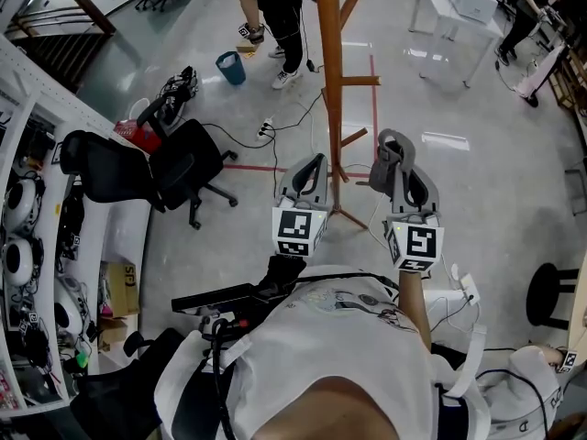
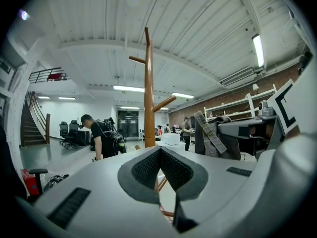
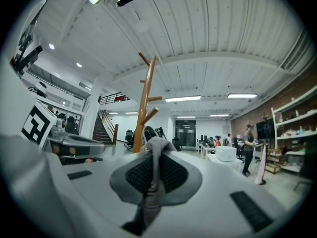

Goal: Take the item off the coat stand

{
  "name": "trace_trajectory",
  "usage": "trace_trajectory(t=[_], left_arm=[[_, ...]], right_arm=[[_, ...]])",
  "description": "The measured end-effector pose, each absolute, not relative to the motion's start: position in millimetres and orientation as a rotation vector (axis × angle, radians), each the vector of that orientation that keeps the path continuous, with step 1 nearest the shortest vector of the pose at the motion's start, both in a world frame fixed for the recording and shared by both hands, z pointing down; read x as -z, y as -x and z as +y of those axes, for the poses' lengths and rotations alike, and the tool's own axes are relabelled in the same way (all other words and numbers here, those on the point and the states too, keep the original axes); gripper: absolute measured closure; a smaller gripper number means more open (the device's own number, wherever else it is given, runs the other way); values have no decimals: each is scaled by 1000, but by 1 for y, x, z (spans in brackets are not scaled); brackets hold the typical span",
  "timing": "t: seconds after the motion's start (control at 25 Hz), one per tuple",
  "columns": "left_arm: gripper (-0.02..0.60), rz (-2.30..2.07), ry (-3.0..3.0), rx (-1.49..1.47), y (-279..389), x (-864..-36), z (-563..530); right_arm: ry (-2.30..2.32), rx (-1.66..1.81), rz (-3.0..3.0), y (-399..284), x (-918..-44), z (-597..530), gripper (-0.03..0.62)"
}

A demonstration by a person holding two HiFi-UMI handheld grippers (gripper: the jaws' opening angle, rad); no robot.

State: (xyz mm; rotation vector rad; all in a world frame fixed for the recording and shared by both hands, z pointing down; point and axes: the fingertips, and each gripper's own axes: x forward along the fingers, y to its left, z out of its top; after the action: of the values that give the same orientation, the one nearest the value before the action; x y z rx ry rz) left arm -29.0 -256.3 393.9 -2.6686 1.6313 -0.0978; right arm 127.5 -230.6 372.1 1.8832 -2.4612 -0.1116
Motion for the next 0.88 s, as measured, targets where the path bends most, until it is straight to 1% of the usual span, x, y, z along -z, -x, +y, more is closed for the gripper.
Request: trace_trajectory(t=[0.88], left_arm=[[578,1629,2677,123,26,-399,-254]], right_arm=[[-1864,97,-2468,-130,-378,-229,576]])
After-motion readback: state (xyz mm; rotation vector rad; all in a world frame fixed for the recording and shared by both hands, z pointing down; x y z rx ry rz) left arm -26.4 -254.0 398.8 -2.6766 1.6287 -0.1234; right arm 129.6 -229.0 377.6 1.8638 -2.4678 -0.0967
